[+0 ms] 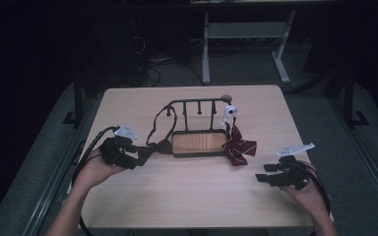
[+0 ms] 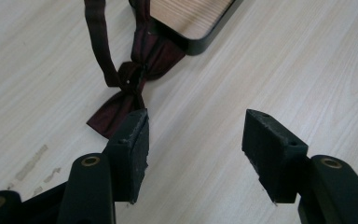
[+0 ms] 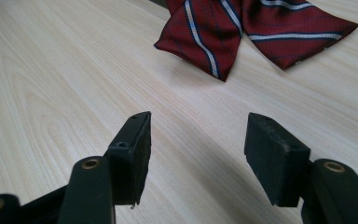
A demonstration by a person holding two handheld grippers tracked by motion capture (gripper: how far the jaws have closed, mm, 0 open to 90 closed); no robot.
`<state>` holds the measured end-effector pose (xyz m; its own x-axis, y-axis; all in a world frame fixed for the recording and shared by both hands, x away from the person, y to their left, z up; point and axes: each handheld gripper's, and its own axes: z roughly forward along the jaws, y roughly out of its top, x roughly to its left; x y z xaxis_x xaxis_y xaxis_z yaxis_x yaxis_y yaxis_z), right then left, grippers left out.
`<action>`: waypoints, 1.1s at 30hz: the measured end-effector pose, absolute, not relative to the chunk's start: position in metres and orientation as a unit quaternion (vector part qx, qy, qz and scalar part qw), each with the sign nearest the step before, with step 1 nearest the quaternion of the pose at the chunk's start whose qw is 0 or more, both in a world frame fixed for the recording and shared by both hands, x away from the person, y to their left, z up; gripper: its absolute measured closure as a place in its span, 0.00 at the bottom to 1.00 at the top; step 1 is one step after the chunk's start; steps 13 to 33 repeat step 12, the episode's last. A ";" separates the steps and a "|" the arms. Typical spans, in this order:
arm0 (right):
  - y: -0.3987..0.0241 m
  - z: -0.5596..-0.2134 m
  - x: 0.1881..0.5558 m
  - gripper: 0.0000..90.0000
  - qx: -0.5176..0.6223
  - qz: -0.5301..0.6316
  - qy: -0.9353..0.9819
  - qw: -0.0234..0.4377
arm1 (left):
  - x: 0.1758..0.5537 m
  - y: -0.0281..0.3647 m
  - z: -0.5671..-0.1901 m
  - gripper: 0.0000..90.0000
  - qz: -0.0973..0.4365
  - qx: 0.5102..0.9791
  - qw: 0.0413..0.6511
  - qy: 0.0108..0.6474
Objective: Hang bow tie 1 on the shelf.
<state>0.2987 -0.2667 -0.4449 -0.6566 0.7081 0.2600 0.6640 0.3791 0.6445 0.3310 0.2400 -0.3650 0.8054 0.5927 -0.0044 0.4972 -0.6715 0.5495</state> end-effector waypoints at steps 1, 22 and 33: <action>-0.267 -0.445 0.299 0.46 0.415 0.373 0.830 0.029 | 0.330 0.240 -0.368 0.46 0.087 0.909 0.275 0.300; -0.262 -0.444 0.297 0.46 0.405 0.368 0.836 0.044 | 0.316 0.235 -0.391 0.43 0.085 0.906 0.283 0.304; -0.262 -0.444 0.297 0.46 0.405 0.368 0.836 0.044 | 0.316 0.235 -0.391 0.43 0.085 0.906 0.283 0.304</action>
